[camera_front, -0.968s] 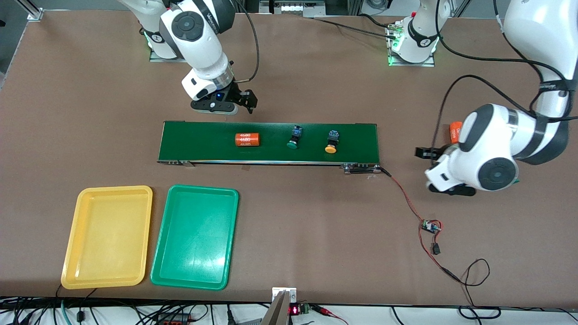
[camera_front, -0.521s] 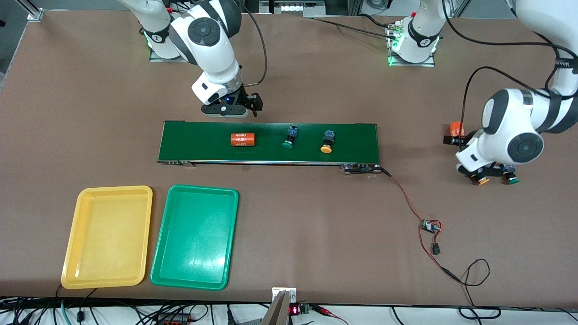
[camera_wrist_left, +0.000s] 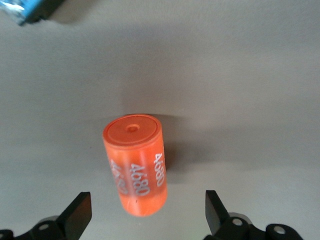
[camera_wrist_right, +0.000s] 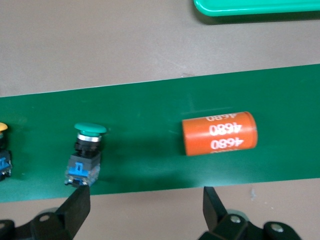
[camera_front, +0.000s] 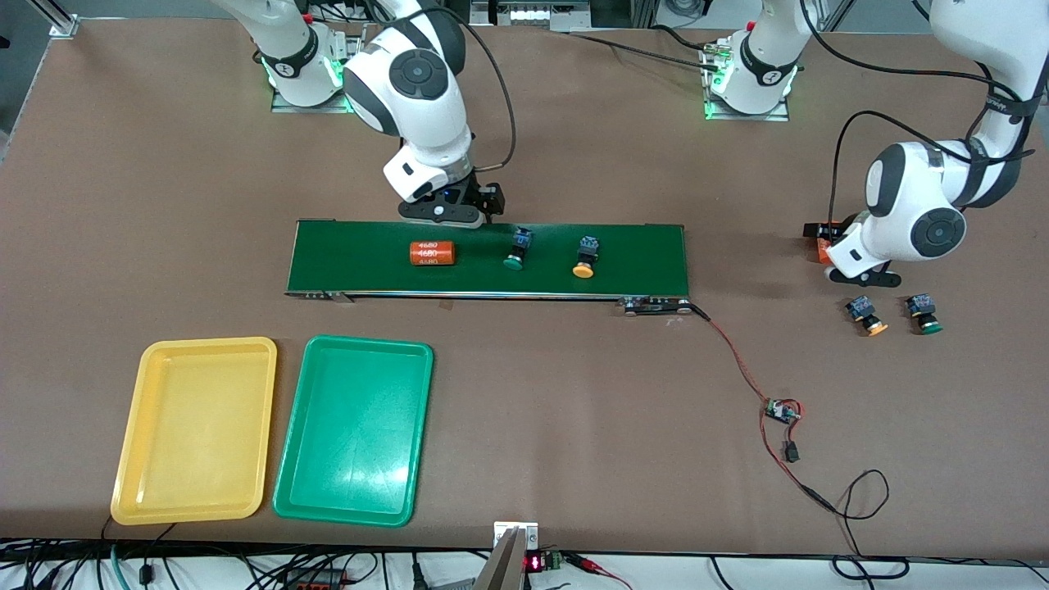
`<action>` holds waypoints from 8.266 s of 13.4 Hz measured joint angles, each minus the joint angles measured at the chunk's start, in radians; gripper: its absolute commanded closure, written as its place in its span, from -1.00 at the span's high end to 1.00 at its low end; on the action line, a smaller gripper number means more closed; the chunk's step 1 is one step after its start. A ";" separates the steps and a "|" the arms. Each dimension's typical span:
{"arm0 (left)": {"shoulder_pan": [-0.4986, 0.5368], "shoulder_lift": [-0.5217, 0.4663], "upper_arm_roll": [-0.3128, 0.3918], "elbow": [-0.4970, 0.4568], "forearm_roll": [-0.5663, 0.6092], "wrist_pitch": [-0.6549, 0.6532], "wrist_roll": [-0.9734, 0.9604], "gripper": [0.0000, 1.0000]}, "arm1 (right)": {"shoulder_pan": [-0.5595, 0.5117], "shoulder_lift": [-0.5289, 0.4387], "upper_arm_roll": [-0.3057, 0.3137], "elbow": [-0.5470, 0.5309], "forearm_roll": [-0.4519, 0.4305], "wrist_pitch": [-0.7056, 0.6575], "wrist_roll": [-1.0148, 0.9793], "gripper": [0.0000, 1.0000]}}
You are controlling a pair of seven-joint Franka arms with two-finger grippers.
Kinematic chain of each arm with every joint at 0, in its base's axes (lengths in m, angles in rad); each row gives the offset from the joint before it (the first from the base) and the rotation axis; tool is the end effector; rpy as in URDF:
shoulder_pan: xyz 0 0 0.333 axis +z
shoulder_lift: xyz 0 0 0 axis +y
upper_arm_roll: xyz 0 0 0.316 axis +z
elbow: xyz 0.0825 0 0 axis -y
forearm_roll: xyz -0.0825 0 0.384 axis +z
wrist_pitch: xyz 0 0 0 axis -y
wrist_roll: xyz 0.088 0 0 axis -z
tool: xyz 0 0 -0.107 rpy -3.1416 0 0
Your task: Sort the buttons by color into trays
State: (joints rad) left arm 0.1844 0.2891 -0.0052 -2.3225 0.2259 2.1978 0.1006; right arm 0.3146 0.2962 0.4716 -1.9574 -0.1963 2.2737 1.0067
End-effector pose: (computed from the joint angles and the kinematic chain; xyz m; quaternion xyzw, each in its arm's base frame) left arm 0.4638 0.0919 0.1898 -0.9750 0.0452 0.2125 0.0458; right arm 0.4442 0.4202 0.3461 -0.9978 0.0594 -0.0263 0.0164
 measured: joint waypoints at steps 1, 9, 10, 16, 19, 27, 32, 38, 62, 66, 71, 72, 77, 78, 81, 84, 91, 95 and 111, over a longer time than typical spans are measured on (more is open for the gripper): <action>-0.001 0.015 0.010 -0.006 0.000 0.026 0.019 0.63 | 0.009 0.015 -0.009 0.013 -0.003 0.000 0.009 1.00; -0.013 0.052 0.029 0.030 0.000 0.064 0.074 -0.67 | 0.056 0.100 -0.064 0.101 -0.029 -0.002 0.062 1.00; -0.020 0.040 0.020 0.054 0.000 0.025 0.082 -0.65 | 0.059 0.107 -0.067 0.108 -0.031 -0.002 0.074 1.00; -0.074 0.009 -0.192 0.241 -0.003 -0.163 0.096 -0.61 | 0.066 0.144 -0.069 0.125 -0.034 -0.004 0.114 1.00; -0.079 0.009 -0.314 0.251 -0.003 -0.163 0.153 -0.64 | 0.077 0.167 -0.069 0.125 0.010 -0.007 0.142 1.00; -0.101 0.008 -0.535 0.294 -0.003 -0.151 0.377 -0.68 | 0.085 0.221 -0.071 0.125 0.056 -0.013 0.147 0.65; -0.153 0.035 -0.538 0.292 -0.003 -0.046 0.549 -0.63 | 0.086 0.244 -0.096 0.126 0.056 -0.013 0.117 -0.61; -0.186 0.109 -0.538 0.290 -0.003 0.034 0.562 1.00 | 0.087 0.231 -0.159 0.161 0.055 -0.070 0.022 -0.91; -0.127 0.097 0.135 0.333 -0.094 0.062 0.188 1.00 | -0.088 0.426 -0.470 0.498 0.060 -0.002 -0.742 -0.88; -0.127 0.133 0.152 0.329 -0.111 0.070 -0.208 1.00 | -0.084 0.461 -0.471 0.507 0.060 0.055 -0.742 -0.85; -0.128 0.189 0.181 0.328 -0.111 0.199 -0.284 1.00 | -0.075 0.503 -0.471 0.508 0.060 0.115 -0.741 0.10; -0.128 0.199 0.188 0.328 -0.111 0.219 -0.284 1.00 | -0.074 0.511 -0.471 0.508 0.060 0.118 -0.741 0.17; -0.128 0.261 0.199 0.324 -0.111 0.234 -0.296 0.50 | -0.068 0.522 -0.471 0.509 0.060 0.122 -0.740 0.35; -0.128 0.271 0.199 0.324 -0.111 0.235 -0.302 0.02 | -0.066 0.522 -0.471 0.512 0.060 0.122 -0.740 0.57; -0.129 0.276 0.199 0.327 -0.111 0.237 -0.315 -0.40 | -0.061 0.497 -0.471 0.514 0.061 0.118 -0.728 0.66; -0.133 0.269 0.198 0.330 -0.112 0.233 -0.324 -0.54 | -0.061 0.414 -0.471 0.454 0.065 0.074 -0.661 1.00; -0.149 0.147 -0.008 0.358 -0.112 -0.004 -0.330 -0.48 | -0.059 0.088 -0.425 0.148 0.080 -0.039 -0.516 1.00; -0.163 0.098 -0.166 0.403 -0.117 -0.178 -0.337 -0.49 | -0.074 -0.072 -0.328 -0.007 0.156 -0.070 -0.377 1.00; -0.213 0.176 -0.453 0.417 -0.385 -0.095 -0.452 1.00 | -0.077 0.033 -0.125 -0.064 0.191 0.073 -0.201 1.00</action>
State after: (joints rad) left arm -0.0291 0.4649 -0.4577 -1.9051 -0.1587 2.1025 -0.3516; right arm 0.2375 0.3289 0.3464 -2.0213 -0.0052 2.3471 0.8058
